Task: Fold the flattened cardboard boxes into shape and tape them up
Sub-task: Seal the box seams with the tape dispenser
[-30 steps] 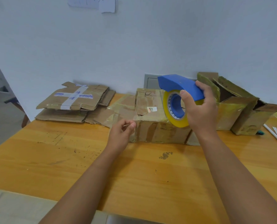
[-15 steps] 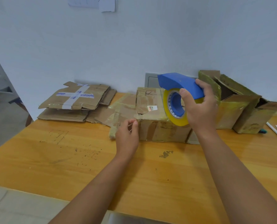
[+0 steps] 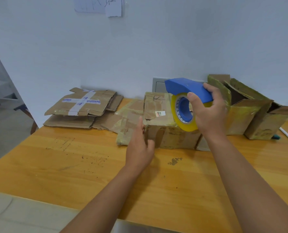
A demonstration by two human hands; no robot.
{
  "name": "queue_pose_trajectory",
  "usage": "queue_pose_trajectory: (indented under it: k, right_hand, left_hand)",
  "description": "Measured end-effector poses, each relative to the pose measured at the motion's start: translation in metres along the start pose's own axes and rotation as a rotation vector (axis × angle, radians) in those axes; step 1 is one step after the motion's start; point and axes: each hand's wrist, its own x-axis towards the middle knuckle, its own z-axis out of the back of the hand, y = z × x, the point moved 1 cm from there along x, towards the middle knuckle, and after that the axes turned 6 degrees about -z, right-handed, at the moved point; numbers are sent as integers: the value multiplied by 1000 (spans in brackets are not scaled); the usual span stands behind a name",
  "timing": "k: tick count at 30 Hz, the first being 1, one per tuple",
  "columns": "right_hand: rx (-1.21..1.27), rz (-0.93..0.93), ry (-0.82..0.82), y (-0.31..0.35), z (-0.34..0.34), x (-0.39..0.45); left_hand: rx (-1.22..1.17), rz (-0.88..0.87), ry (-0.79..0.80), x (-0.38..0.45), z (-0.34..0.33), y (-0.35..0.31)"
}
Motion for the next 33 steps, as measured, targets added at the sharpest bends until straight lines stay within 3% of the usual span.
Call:
queue_pose_trajectory:
  k: [3, 11, 22, 27, 31, 33]
  right_hand:
    - [0, -1, 1, 0, 1, -1]
    - [15, -3, -12, 0, 1, -2]
    - [37, -14, -11, 0, 0, -4]
    - [23, -16, -4, 1, 1, -5]
    - [-21, -19, 0, 4, 2, -10]
    - [-30, -10, -4, 6, 2, -13]
  left_hand:
    - [57, 15, 2, 3, -5, -2]
    - [-168, 161, -47, 2, -14, -15]
    - [14, 104, 23, -9, -21, -11]
    - [31, 101, -62, -5, -22, -12]
    - [-88, 187, -104, 1, -18, -18]
    - [10, 167, -163, 8, -17, -27]
